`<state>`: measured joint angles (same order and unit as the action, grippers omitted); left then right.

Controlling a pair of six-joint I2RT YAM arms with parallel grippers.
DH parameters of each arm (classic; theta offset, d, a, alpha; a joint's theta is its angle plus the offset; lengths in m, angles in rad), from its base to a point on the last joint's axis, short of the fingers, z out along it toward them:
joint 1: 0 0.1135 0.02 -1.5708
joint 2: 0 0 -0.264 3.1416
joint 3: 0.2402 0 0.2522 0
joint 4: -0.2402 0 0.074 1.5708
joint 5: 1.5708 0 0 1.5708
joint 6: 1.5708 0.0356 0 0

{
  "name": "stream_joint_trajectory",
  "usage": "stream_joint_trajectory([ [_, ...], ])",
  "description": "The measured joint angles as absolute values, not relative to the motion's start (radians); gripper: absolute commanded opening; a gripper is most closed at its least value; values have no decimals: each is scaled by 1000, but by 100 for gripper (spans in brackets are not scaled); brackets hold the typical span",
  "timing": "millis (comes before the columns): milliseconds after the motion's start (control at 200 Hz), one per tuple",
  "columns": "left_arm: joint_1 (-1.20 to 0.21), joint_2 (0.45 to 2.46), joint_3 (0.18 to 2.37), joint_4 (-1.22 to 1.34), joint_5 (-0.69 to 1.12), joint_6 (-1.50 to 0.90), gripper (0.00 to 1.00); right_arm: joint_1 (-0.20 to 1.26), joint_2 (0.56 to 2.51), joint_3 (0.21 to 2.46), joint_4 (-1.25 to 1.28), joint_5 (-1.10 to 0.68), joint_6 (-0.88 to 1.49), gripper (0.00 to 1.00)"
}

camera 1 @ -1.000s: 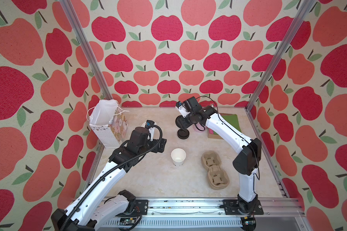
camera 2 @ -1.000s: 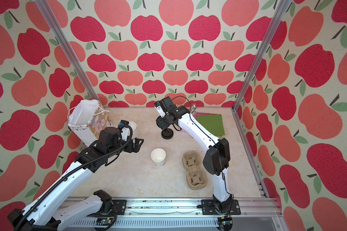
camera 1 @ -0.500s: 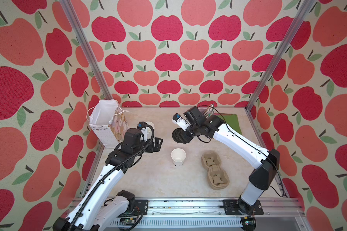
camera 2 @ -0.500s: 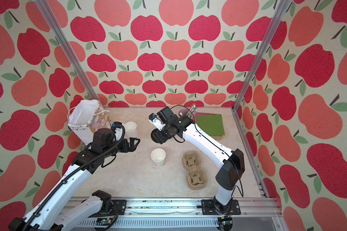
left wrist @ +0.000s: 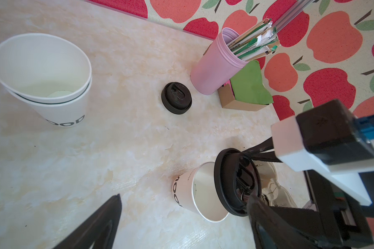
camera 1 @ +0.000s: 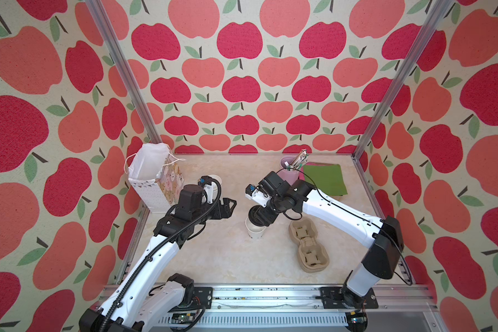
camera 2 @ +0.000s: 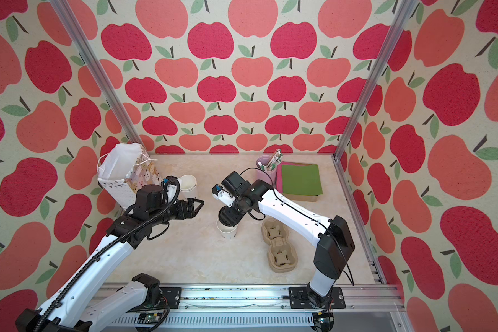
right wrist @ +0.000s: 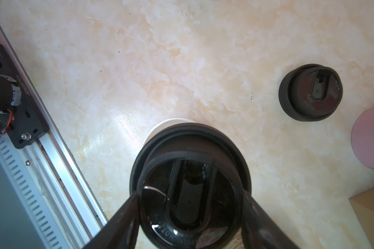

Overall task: Pack a coffee takeout order
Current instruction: Close the lid on the coffee cup.

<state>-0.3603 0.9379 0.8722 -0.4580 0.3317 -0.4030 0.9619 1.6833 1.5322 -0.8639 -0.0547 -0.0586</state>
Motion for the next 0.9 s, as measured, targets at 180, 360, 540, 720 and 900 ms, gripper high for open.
stream_joint_trajectory([
  [180,-360,938,859,-458,334,-411,91,975,1680,1516,-859,-55,-55,66],
  [360,-360,938,855,-458,334,-416,91,982,1680,1510,-847,-55,-52,66],
  [540,-360,938,855,-459,334,-422,92,988,1680,1507,-836,-54,-51,66],
  [720,-360,938,855,-459,334,-427,93,988,1681,1503,-831,-54,-51,66],
  [900,-360,938,853,-459,334,-429,93,989,1692,1501,-828,-54,-51,66],
])
